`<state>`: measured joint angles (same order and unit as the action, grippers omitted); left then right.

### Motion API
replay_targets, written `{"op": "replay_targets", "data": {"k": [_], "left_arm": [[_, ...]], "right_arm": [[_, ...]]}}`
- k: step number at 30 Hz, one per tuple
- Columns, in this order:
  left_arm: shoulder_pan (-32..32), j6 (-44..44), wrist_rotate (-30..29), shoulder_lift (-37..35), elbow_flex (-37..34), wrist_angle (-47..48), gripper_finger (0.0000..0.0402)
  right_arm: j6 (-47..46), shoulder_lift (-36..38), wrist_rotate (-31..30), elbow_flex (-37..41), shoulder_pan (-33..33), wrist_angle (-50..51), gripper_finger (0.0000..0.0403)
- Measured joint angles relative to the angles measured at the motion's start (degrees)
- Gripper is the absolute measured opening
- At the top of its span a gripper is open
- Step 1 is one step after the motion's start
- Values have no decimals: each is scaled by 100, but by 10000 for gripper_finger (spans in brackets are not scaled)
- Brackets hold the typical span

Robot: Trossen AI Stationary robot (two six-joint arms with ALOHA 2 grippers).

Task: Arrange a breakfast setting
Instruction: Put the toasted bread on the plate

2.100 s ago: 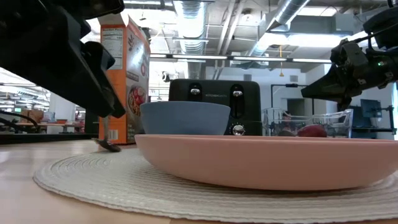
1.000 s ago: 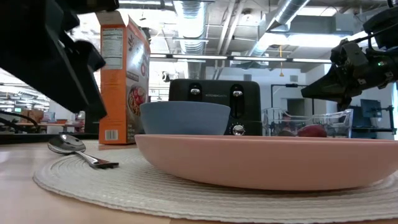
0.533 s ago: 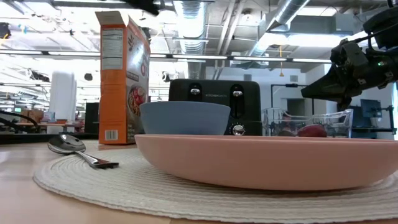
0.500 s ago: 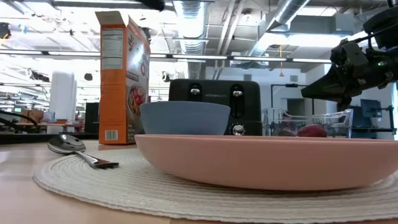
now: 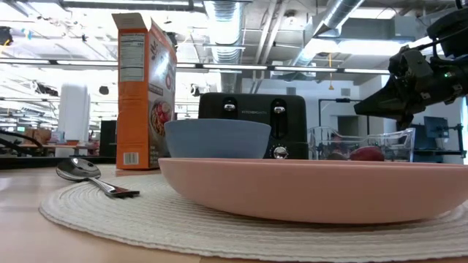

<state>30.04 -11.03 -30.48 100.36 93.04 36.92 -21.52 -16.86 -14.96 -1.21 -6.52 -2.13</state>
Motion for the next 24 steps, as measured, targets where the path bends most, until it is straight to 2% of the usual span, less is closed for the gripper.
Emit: {"op": "replay_targets", "data": {"k": [7,14,17,24], "left_arm": [[-564,893,1598,-101,475,-276,208],[-1312,1145,2531,-175,787,-481,208],[-1607,1146,2721,-253,806,-468,208],[-2117,816,2675,-716,803,-351,208]], "right_arm": [[0,1,-1,1,0,0,91],[2,2,0,2,2,-1,91],[2,2,0,2,2,0,91],[0,0,-2,2,2,-13,91]]}}
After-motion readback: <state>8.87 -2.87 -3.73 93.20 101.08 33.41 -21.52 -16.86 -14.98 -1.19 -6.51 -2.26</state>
